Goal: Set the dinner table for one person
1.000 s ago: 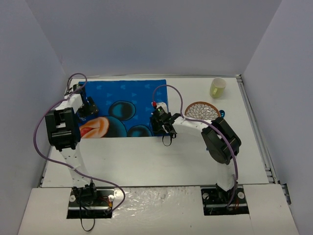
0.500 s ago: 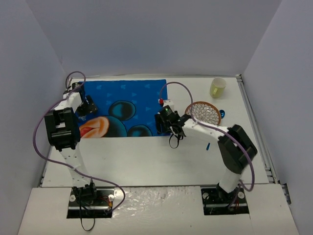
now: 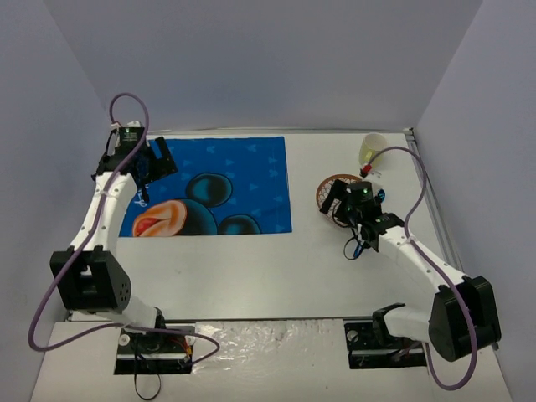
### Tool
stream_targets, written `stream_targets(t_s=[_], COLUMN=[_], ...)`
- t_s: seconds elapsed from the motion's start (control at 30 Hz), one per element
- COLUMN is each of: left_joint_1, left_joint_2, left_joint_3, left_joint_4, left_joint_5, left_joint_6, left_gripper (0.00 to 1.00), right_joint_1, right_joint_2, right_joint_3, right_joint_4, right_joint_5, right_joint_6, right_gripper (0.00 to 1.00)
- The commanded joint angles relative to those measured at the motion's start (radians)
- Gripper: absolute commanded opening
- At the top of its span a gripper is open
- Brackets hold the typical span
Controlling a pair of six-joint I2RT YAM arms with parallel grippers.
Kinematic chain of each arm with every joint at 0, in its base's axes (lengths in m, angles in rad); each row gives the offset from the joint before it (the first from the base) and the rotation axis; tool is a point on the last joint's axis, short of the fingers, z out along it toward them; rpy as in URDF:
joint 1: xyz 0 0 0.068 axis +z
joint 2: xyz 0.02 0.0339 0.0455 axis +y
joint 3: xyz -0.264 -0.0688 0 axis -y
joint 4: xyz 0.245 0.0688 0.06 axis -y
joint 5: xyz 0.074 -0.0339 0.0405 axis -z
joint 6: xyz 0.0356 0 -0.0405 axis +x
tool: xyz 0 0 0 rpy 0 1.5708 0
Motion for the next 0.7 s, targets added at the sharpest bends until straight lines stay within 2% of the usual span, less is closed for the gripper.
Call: stream_targets(t_s=[0.0, 0.2, 0.4, 0.67], left_joint_1=[-0.108, -0.16, -0.177, -0.196], left_joint_2=[-0.161, -0.306, -0.362, -0.359], left_joint_3=[-0.151, -0.316, -0.458, -0.524], left_joint_4=[0.058, 0.077, 0.113, 0.174], left_joint_5=[0.026, 0.078, 0.068, 0.005], left_joint_6=[0.044, 0.067, 0.076, 0.099], left_gripper=[0.97, 0.97, 0.97, 0.97], right_joint_1=[-0.113, -0.25, -0.304, -0.32], right_joint_2=[-0.091, -0.124, -0.062, 0.055], right_joint_3=[-0.095, -0.199, -0.223, -0.217], right_joint_4=[0.056, 0.075, 0.143, 0.278], right_joint_5=[-0.072, -0.104, -0.112, -0.108], right_joint_6=[0.135, 0.253, 0.32, 0.396], right_gripper=[1.0, 0.99, 0.86, 0.76])
